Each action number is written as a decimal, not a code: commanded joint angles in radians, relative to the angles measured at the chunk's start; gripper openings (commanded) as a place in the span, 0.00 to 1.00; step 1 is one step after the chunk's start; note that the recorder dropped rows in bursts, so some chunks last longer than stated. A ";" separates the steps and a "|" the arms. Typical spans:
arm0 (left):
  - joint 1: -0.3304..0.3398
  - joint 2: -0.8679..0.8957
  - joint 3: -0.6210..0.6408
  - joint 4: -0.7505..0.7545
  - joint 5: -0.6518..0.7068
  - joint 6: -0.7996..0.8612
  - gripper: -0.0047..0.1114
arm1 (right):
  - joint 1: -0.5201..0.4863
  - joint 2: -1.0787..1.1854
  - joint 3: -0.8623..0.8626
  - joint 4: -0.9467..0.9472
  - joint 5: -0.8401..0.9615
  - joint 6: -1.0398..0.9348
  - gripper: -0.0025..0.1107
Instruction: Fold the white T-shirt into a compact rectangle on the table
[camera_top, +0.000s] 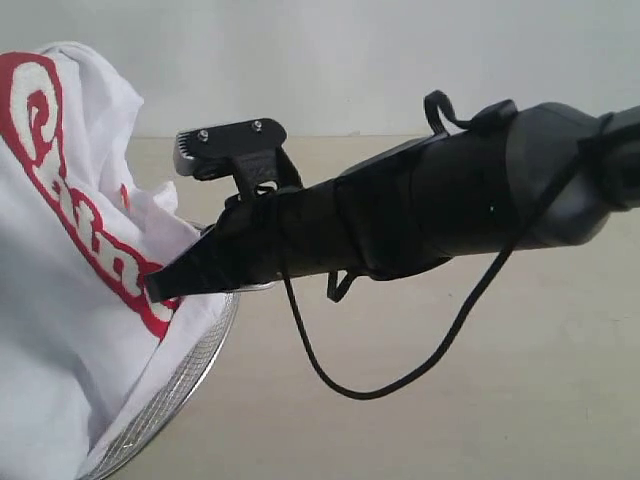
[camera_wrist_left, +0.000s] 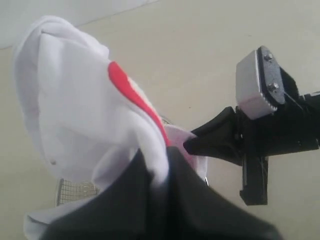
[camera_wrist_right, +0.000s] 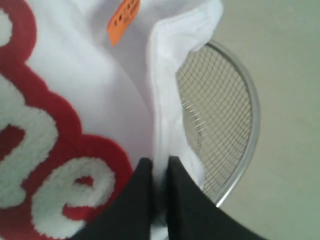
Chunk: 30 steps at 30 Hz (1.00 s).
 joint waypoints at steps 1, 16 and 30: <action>0.002 -0.009 -0.015 0.012 -0.003 0.007 0.08 | 0.000 -0.051 0.000 -0.009 -0.084 0.006 0.02; 0.002 -0.009 -0.015 0.014 0.002 -0.007 0.08 | 0.000 -0.056 0.047 -0.012 -0.141 -0.014 0.02; 0.002 -0.009 -0.015 0.014 0.025 -0.009 0.08 | 0.000 -0.056 0.035 -0.013 -0.219 -0.116 0.61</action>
